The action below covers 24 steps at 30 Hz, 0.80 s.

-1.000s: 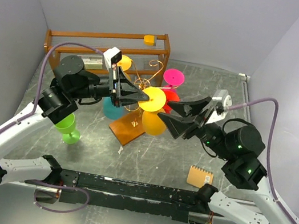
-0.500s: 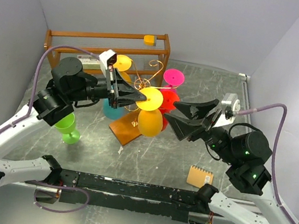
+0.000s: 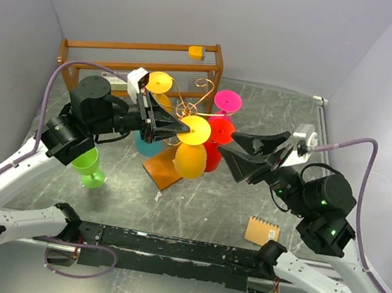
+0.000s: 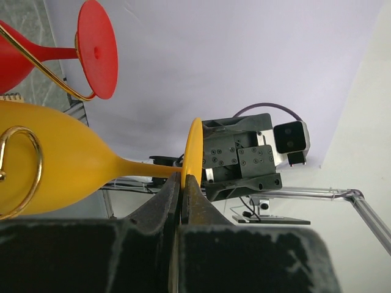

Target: Place the wine glass upside down on the wine glass rack

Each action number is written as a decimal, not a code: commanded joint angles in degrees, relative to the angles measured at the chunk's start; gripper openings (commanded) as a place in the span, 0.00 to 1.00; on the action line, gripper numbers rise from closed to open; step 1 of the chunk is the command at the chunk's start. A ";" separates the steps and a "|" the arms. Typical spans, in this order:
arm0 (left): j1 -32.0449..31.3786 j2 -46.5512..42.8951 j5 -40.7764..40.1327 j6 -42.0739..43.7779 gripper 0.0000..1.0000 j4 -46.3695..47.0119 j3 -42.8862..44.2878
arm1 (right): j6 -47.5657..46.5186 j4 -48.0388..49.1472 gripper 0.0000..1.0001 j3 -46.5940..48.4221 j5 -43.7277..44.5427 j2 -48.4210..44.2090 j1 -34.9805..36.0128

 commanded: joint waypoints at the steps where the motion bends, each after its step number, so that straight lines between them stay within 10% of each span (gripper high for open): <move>1: 0.36 0.87 -0.87 1.06 0.07 -0.18 1.42 | 0.37 1.13 0.53 -0.72 2.39 -1.40 0.16; 24: 7.01 4.86 -1.65 2.90 0.07 0.58 1.45 | -0.77 0.89 0.53 -1.01 5.81 -0.83 0.09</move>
